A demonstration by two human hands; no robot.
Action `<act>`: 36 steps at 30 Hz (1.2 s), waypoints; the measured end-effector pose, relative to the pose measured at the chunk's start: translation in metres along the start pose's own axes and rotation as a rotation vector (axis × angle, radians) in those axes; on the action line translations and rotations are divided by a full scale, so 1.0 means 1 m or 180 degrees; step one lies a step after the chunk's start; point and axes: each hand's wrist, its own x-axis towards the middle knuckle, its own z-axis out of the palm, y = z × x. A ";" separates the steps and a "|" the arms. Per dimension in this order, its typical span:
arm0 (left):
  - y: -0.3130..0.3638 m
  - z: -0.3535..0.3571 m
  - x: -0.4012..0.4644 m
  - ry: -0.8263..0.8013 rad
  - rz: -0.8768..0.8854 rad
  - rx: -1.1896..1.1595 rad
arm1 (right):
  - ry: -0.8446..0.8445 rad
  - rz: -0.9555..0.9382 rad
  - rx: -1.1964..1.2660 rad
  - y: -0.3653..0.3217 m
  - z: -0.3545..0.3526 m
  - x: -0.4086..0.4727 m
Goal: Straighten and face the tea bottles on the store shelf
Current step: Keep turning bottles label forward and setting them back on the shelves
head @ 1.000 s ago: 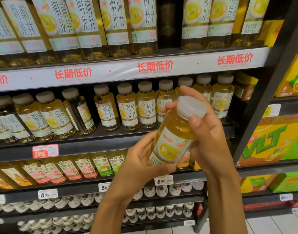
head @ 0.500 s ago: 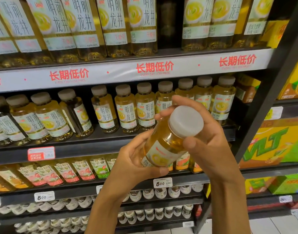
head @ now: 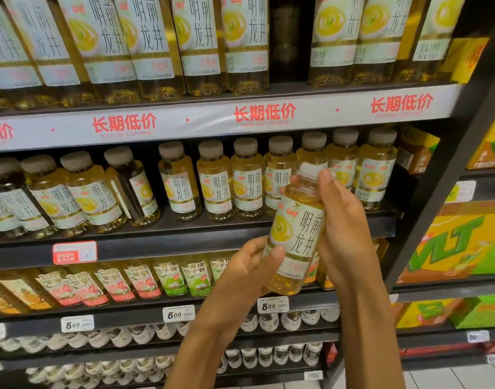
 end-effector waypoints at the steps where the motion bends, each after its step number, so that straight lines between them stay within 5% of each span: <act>1: -0.001 0.001 0.000 0.0032 -0.0007 -0.0075 | 0.0023 0.0036 0.0008 -0.001 -0.001 0.000; 9: 0.003 -0.007 0.001 -0.0623 -0.0403 -0.1041 | 0.0091 0.0301 0.0517 0.002 -0.003 0.002; 14: 0.002 -0.001 0.004 0.0398 -0.0104 -0.0138 | -0.0140 -0.0159 0.0094 -0.005 -0.003 -0.001; 19: 0.003 0.020 0.008 0.0799 0.0168 -0.0090 | -0.0160 -0.0368 -0.0325 -0.006 0.004 -0.004; 26: -0.001 0.017 0.008 0.0364 -0.0028 -0.0704 | -0.0305 -0.0095 0.0217 -0.004 0.005 0.002; 36: 0.006 0.026 0.014 0.0702 0.0273 -0.0004 | 0.0111 -0.0446 -0.0361 -0.008 0.005 -0.004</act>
